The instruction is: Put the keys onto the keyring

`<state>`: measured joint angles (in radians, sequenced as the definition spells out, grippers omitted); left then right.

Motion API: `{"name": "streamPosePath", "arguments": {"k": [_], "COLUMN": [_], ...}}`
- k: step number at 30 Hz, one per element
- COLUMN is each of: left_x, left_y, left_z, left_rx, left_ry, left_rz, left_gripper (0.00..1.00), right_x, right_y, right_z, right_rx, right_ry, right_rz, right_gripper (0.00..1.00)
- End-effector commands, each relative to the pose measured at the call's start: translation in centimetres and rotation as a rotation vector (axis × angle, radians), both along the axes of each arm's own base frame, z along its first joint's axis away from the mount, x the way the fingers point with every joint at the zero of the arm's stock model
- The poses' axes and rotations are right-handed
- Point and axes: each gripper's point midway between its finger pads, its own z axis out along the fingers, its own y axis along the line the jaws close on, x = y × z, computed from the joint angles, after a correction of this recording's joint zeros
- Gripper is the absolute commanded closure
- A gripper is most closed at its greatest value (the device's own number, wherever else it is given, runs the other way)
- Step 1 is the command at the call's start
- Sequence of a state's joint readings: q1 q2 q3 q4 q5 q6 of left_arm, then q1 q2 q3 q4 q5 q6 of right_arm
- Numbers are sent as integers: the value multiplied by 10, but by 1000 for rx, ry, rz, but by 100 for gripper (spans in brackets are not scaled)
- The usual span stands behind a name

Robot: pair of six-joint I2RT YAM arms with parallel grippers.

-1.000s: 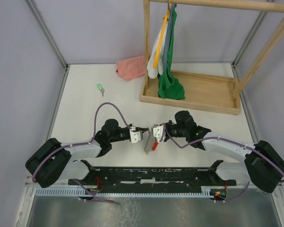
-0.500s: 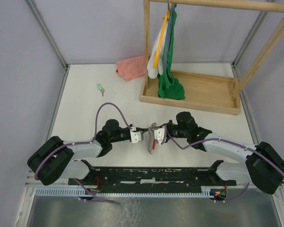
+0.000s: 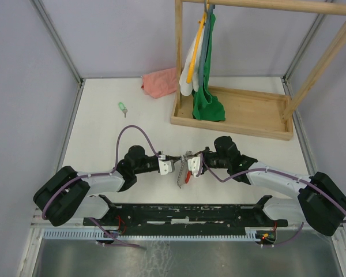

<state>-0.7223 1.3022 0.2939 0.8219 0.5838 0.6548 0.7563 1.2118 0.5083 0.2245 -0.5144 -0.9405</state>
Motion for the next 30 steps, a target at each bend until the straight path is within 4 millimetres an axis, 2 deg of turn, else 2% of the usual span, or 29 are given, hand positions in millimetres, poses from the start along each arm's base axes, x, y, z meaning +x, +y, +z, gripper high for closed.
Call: {"name": "streamPosePath", "arguments": {"k": [1,30], "left_x": [-4,-1], "left_y": [-5,-4], "left_z": [17,18], "left_rx": [-50,-42], "left_ry": [-40,-33], "left_rz": [-38,-16], "left_gripper": [97,97], "right_x": [4,5], "right_y": [9,7], "right_z": [20,22], "right_rx": [59,65], "right_ry": [-57,-70], "right_rz": [25,18], "right_gripper": [99,99]}}
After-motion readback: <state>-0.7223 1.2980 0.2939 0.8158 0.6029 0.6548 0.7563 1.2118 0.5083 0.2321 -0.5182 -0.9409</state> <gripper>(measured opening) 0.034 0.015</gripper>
